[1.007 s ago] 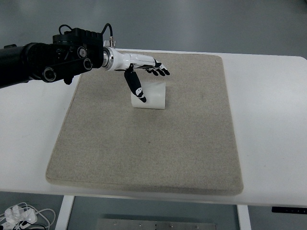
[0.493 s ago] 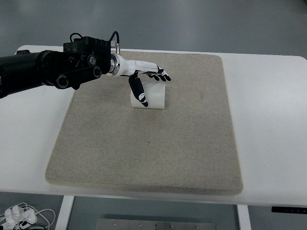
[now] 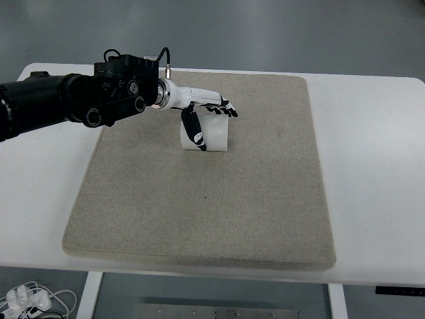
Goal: Flip white cup upright
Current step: 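Lower the left hand and curl its fingers around the cup's body, then lift and rotate the cup with the left hand, opening upward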
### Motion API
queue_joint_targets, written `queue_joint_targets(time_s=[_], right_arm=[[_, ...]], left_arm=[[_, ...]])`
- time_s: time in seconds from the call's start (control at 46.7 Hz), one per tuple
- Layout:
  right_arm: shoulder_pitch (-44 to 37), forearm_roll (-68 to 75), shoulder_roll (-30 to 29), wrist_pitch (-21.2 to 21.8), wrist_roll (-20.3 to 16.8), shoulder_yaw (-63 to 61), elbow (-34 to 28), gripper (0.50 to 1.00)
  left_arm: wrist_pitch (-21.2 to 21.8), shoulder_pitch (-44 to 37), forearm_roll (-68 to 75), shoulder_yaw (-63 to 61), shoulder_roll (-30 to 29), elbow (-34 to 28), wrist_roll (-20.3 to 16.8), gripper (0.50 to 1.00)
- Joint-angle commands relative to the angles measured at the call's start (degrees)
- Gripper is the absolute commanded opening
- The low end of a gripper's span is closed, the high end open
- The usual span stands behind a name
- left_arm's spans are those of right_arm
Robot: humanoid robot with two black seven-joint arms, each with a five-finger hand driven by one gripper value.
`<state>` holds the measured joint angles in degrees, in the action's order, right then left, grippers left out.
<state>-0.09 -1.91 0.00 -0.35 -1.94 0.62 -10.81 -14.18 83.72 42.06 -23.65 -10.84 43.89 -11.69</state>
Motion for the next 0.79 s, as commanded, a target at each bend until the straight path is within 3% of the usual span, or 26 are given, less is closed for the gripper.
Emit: queue_joint_targets(time_s=[0.0, 0.214, 0.386, 0.771], right_arm=[[0.00, -0.02, 0.00, 0.00, 0.01, 0.00, 0.00, 0.952], [0.00, -0.02, 0.00, 0.00, 0.01, 0.00, 0.00, 0.952], [0.00, -0.02, 0.00, 0.00, 0.01, 0.00, 0.00, 0.952], [0.00, -0.02, 0.00, 0.00, 0.01, 0.00, 0.00, 0.952]], left_arm=[[0.03, -0.13, 0.04, 0.00, 0.29, -0.12, 0.00, 0.851], [0.12, -0.22, 0.04, 0.00, 0.73, -1.61, 0.00, 0.701], [0.12, -0.13, -0.05, 0.18, 0.73, -1.88, -0.26, 0.546], [-0.84, -3.47, -3.82, 12.65, -1.47, -4.25, -2.10, 0.531]])
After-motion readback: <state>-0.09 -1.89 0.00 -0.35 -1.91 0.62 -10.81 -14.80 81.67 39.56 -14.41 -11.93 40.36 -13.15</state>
